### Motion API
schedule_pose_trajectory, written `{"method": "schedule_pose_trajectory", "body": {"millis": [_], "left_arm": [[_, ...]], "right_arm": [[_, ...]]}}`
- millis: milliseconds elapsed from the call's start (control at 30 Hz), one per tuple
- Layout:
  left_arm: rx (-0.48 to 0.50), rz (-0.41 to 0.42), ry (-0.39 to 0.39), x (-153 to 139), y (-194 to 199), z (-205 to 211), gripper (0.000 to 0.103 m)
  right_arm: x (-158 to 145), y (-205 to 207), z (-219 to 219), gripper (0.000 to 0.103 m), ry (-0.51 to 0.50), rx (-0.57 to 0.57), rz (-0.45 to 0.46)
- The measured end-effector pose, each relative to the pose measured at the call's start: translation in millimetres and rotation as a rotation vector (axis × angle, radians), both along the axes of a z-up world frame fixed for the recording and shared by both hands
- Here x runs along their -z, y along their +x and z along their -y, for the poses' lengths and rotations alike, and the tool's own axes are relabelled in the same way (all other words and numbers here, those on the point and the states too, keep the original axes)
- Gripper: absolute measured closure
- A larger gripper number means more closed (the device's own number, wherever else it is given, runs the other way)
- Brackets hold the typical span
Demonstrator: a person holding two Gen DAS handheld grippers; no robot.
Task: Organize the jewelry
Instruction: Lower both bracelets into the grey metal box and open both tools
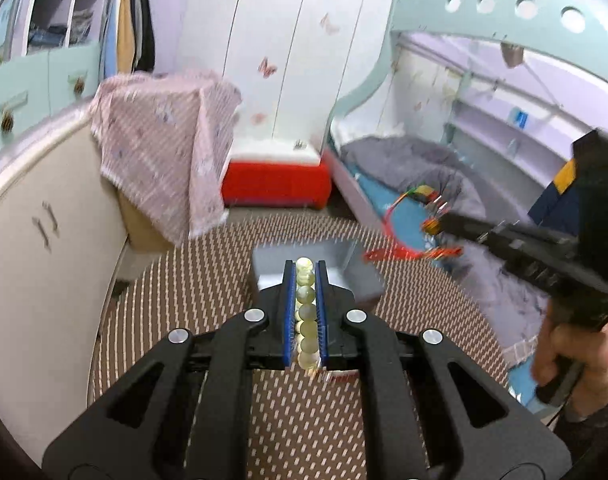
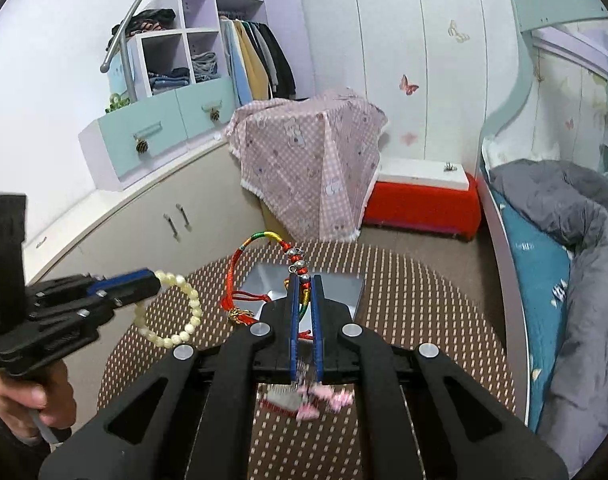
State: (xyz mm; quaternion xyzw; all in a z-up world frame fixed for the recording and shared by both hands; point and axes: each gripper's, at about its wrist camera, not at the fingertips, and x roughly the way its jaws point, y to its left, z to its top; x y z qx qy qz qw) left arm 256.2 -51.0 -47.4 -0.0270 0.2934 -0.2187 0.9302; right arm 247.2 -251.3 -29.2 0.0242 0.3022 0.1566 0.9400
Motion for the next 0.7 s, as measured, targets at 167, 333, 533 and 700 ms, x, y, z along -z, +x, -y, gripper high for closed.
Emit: {"method": "schedule_pose_trajectory", "body": {"millis": [167,333,533,700], "left_arm": [[0.019,-0.006,-0.011,-9.7,40.3,21.0,0.094],[0.009,-0.104,0.016,16.1,82.0,32.2,0.093],[-0.056,-0.163,0.048,31.3,95.4,25.0,0.012],[-0.126,-0.09,0.031,18.7,78.3,4.5,0.006]], "right_arm": [[10.3,38.0,-7.8,0.099,-0.02,-0.015,-0.049],[38.6,72.4,-6.6,0.098,-0.013,-0.002,-0.146],[56.4,85.9,8.0,0.058,0.02,0.08,-0.203],[43.1,66.2,24.1,0.008,0.04,0.172,-0.149]]}}
